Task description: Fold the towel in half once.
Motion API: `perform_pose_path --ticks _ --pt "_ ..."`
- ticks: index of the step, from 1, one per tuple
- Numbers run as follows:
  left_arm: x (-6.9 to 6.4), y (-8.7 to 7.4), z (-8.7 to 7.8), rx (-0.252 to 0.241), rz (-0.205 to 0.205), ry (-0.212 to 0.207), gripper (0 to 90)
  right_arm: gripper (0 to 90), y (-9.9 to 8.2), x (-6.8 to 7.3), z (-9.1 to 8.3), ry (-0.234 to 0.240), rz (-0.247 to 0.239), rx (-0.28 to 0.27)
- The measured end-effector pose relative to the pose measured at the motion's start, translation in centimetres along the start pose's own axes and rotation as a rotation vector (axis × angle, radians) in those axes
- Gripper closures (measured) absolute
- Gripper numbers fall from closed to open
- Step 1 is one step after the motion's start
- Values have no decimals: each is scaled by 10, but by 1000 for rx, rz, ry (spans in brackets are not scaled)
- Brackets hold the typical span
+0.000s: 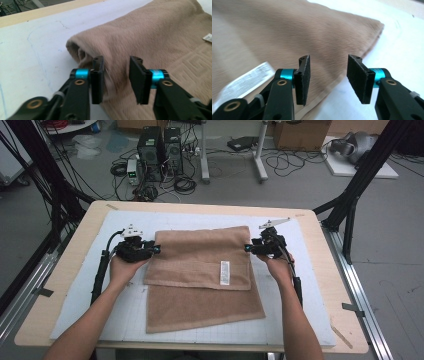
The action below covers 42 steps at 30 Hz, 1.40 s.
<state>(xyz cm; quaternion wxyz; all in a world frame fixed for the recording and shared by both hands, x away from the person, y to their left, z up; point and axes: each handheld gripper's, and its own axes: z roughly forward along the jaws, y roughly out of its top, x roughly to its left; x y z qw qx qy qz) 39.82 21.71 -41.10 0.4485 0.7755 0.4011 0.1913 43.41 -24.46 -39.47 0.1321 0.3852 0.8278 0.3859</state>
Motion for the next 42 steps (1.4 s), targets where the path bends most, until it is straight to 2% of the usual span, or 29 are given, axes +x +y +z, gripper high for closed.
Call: perform_pose_path --ticks 5,10,14,18,21,23,25,29,33,35,38,42 --pt "-7 -11 -20 -8 40 4 572 505 -11 23 -18 69 -76 -13" --pt "-19 -27 -29 6 79 -13 565 531 -33 40 -22 125 -110 -10" --pt "-25 -40 -31 23 86 -40 596 542 -51 47 -18 145 -113 34" --pt "-29 -49 -29 56 105 -51 623 561 -59 49 -14 156 -103 36" --pt "-32 -53 -25 70 115 -62 623 576 -61 50 -7 165 -117 51" --pt "-34 -54 -23 95 129 -68 648 601 -62 53 -2 164 -137 69" --pt "-34 -56 -19 111 135 -88 717 644 -63 54 1 160 -148 81" --pt "-33 -57 -19 104 121 -99 814 756 -62 57 3 155 -176 77" --pt "-33 -56 -20 102 108 -104 855 842 -62 53 3 178 -166 65" --pt "-32 -55 -22 100 98 -114 860 847 -62 52 3 190 -154 66" --pt "-33 -53 -27 82 85 -125 863 852 -61 53 0 182 -168 59" --pt "-36 -48 -36 65 87 -147 864 854 -58 52 -9 186 -164 29"
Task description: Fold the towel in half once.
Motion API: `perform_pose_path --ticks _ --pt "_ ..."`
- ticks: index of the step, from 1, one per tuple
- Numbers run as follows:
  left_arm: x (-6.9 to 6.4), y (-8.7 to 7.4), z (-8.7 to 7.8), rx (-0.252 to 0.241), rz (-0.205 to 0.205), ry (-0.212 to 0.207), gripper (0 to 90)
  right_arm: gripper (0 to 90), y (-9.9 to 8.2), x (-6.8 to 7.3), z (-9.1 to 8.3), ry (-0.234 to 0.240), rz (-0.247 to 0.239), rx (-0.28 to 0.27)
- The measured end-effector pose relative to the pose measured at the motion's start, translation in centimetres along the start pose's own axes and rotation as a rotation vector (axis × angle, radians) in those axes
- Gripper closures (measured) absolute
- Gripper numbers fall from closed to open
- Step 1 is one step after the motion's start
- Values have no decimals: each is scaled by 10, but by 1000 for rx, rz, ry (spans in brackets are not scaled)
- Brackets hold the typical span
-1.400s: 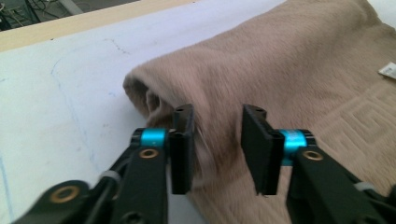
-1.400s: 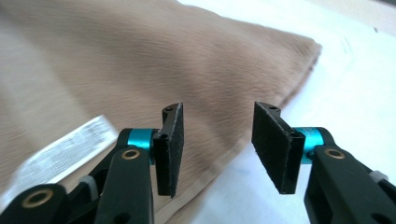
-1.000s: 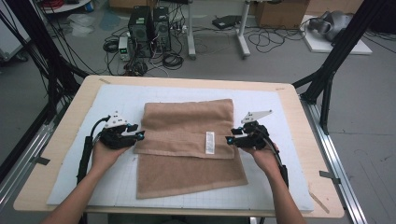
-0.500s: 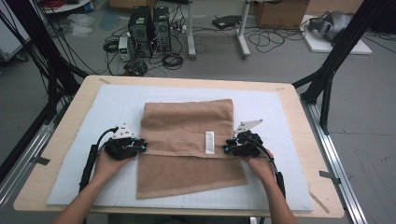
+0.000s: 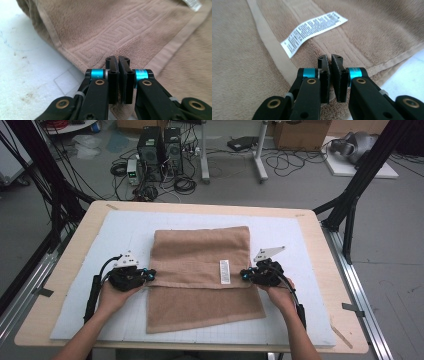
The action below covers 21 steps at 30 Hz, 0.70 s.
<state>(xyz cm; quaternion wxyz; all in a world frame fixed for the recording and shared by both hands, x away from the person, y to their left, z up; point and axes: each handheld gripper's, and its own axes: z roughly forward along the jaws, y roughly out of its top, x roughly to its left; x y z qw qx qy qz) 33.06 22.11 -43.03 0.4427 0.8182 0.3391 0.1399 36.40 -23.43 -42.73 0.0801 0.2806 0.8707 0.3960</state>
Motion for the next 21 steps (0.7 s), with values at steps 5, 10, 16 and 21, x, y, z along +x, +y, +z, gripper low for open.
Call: perform_pose_path --ticks 5,10,16,21 --pt "-9 6 -10 -9 18 -19 863 855 5 2 -13 0 -14 -31" --pt "-18 9 -17 -14 28 -45 863 855 4 3 -24 4 -13 -39" --pt "-32 9 -24 -17 56 -62 863 854 -1 10 -35 12 -27 -30" --pt "-42 6 -28 -13 69 -72 864 854 -5 14 -41 22 -36 -25"
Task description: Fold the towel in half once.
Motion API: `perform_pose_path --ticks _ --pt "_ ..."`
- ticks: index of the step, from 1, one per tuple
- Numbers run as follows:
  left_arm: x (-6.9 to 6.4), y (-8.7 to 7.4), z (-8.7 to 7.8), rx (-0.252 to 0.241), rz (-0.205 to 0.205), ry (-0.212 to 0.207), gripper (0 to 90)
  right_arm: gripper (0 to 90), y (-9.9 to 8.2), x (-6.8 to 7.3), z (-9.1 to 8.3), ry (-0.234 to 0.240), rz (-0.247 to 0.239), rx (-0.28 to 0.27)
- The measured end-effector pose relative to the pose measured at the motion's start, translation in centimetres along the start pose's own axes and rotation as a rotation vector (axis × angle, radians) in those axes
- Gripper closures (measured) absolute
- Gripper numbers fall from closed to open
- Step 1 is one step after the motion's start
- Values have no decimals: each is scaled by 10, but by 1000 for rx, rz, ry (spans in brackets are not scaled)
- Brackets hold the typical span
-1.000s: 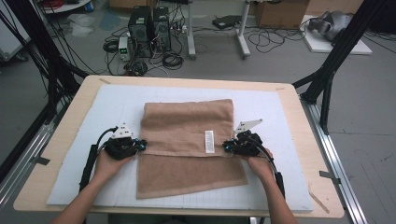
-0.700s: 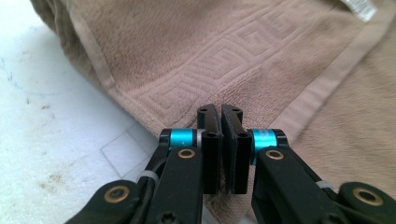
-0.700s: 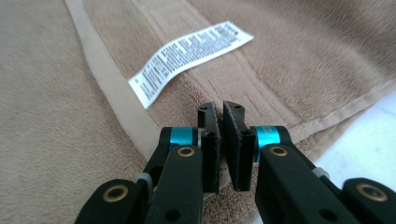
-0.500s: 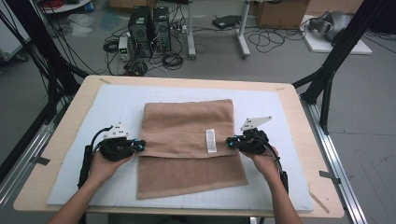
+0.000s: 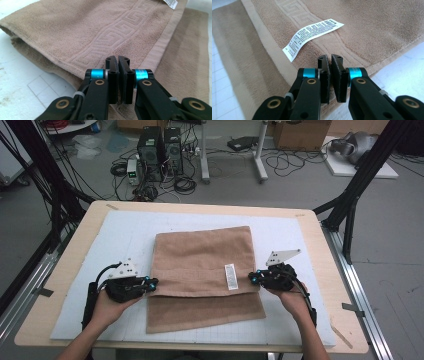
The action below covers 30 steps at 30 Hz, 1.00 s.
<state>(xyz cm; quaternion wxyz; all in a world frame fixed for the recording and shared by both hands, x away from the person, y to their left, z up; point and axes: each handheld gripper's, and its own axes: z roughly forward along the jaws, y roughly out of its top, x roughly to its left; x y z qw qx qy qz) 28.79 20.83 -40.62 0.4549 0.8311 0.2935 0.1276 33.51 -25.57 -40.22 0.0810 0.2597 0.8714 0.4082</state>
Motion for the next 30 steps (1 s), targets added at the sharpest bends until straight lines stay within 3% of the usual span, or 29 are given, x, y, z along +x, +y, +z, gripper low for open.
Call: perform_pose_path --ticks 6,10,12,14,16,18,20,26,28,30 --pt "-15 -8 -10 -4 -8 -24 865 854 -3 12 -9 26 -37 15" --pt "-34 -14 -20 6 7 -64 864 848 -6 21 -22 79 -55 25" --pt "-44 -16 -24 7 28 -92 856 816 -7 23 -28 124 -59 16" --pt "-48 -17 -26 3 38 -85 778 740 -8 22 -32 108 -49 2" --pt "-44 -15 -24 6 33 -65 692 644 -8 16 -31 91 -8 -24" --pt "-32 -14 -17 12 14 -17 639 619 -6 7 -27 57 31 -32" --pt "-17 -13 -8 23 -3 29 605 555 -2 -1 -18 12 40 -25" --pt "18 -18 22 64 -119 160 500 462 4 -30 14 -78 113 7" --pt "28 -21 30 79 -179 148 481 458 1 -39 23 -114 146 34" --pt "33 -23 36 85 -196 143 483 427 -3 -45 31 -123 174 57"
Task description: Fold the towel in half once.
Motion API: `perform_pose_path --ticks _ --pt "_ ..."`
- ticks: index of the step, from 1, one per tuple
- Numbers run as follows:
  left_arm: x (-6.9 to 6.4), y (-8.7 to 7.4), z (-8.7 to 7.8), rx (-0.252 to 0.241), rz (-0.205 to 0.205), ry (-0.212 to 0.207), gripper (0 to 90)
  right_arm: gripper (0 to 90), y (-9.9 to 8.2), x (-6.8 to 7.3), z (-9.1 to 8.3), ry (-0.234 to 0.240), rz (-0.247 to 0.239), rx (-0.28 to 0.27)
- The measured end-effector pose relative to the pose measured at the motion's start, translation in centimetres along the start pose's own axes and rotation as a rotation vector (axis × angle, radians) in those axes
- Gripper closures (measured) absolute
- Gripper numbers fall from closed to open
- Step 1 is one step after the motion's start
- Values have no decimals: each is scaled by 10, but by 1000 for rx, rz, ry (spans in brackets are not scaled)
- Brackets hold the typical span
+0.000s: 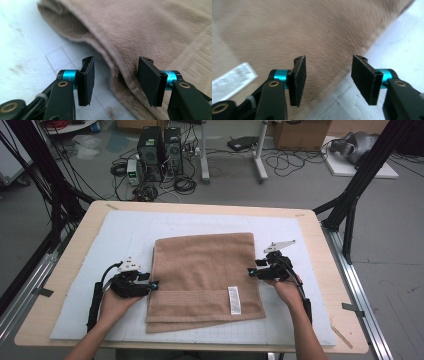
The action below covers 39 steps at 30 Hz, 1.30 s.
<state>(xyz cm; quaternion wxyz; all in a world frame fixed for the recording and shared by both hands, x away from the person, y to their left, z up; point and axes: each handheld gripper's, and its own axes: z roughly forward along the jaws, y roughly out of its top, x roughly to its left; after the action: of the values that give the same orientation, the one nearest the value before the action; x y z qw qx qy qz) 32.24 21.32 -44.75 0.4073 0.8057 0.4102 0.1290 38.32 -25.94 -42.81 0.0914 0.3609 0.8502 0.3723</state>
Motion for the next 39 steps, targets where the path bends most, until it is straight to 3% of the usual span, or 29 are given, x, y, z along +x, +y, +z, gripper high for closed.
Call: perform_pose_path --ticks 1,3,4,5,7,8,11,15,18,21,24,28,30,33,36,39 --pt "0 1 1 -11 -8 -2 505 423 -1 -2 4 -3 2 7" --pt "0 2 4 -16 9 -25 647 420 -2 -2 13 -3 8 31" --pt "2 3 5 -19 9 -63 695 442 -2 -1 16 -8 9 27" --pt "3 3 6 -24 1 -66 804 504 -1 -1 16 1 4 20" --pt "6 5 8 -28 9 -64 830 634 0 2 18 15 -10 17" --pt "7 6 9 -34 24 -45 837 725 0 4 18 46 -9 20" --pt "12 11 11 -28 45 -13 845 784 2 8 18 56 -32 26" --pt "21 21 14 -45 46 44 849 788 2 10 19 73 -19 15" --pt "30 30 18 -33 33 62 849 790 5 14 22 66 -22 8" --pt "37 39 20 -52 31 84 849 796 9 14 26 55 -21 2" --pt "45 48 24 -46 12 82 849 801 13 7 30 30 5 -11" --pt "50 45 27 -11 -15 39 847 800 18 4 34 15 5 0" --pt "51 44 22 -29 -8 22 831 760 18 5 33 6 -4 3" --pt "46 45 9 -71 7 20 727 648 18 5 27 -9 5 -8" --pt "38 42 -8 -86 72 31 674 574 18 10 10 -17 0 -55" --pt "30 35 -20 -95 102 11 642 528 18 18 -5 -3 -19 -77"
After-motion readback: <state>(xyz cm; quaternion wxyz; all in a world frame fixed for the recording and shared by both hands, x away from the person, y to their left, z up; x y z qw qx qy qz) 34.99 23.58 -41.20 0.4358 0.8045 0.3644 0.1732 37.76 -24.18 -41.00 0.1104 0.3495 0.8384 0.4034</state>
